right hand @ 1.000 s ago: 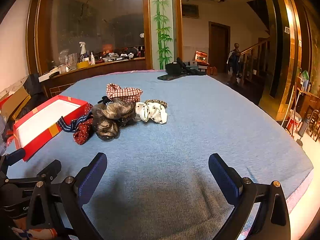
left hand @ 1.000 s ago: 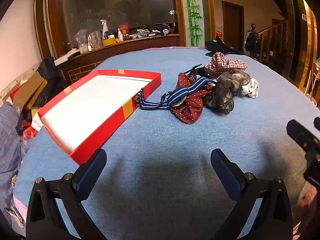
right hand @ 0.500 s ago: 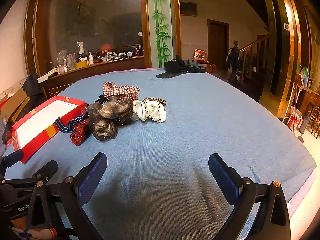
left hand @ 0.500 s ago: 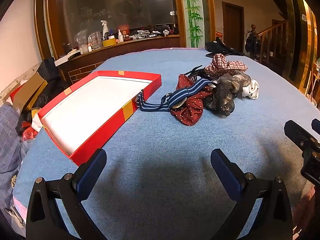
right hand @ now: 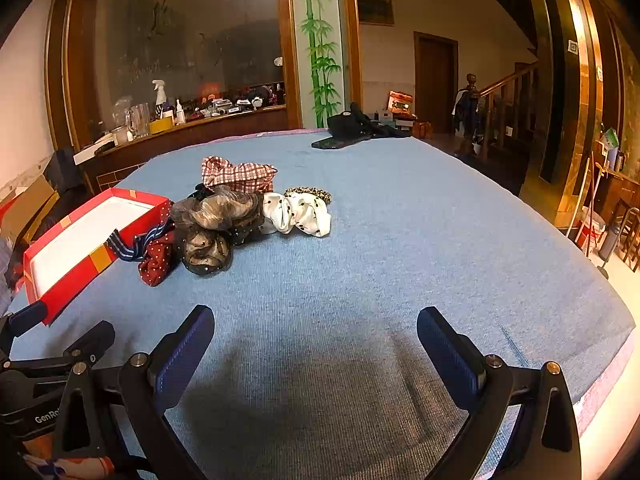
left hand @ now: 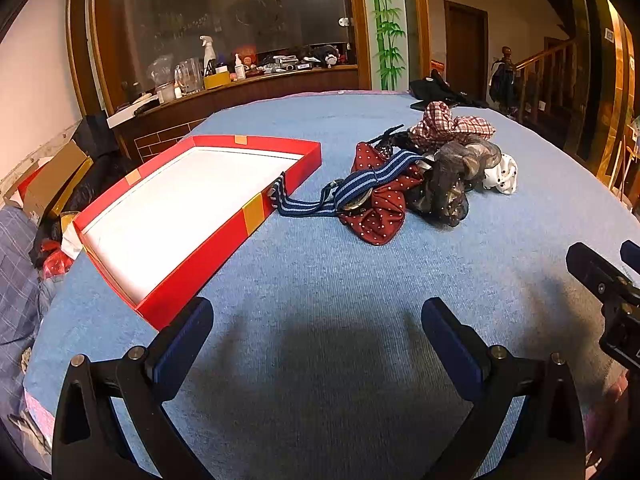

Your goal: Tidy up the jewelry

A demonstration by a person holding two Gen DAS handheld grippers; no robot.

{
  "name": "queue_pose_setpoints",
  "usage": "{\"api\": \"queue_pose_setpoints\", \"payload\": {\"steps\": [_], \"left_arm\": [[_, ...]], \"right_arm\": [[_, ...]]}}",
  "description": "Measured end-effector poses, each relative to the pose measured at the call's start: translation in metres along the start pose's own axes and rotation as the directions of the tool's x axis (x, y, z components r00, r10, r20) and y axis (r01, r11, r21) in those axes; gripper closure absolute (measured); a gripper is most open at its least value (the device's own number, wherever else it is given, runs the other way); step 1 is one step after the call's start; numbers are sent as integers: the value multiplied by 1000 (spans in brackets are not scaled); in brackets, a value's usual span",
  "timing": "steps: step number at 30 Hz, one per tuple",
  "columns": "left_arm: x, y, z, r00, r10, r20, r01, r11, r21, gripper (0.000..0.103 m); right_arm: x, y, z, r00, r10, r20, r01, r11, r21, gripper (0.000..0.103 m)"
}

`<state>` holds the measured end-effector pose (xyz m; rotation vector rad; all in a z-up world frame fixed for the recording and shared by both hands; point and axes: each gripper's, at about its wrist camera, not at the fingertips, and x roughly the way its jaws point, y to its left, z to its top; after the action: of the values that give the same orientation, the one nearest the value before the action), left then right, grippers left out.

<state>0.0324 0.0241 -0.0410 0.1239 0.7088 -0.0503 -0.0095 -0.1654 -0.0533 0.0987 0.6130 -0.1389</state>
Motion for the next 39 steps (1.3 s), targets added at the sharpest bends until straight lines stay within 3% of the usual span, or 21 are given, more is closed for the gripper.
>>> {"api": "queue_pose_setpoints", "payload": {"steps": [29,34,39], "left_arm": [[2,1,-3,1000,-8,-6,8,1000,-14,0],[3,5,-1,1000,-8,-14,8,1000,-23,0],[-2,15,7,1000,7,7,-6,1000,-30,0]], "right_arm": [[1,1,1,1000,7,-14,-7,1000,-11,0],[-4,2,11,1000,9,4,-9,1000,-23,0],[-5,-1,37,998,66,-13,-66,997,-39,0]]}}
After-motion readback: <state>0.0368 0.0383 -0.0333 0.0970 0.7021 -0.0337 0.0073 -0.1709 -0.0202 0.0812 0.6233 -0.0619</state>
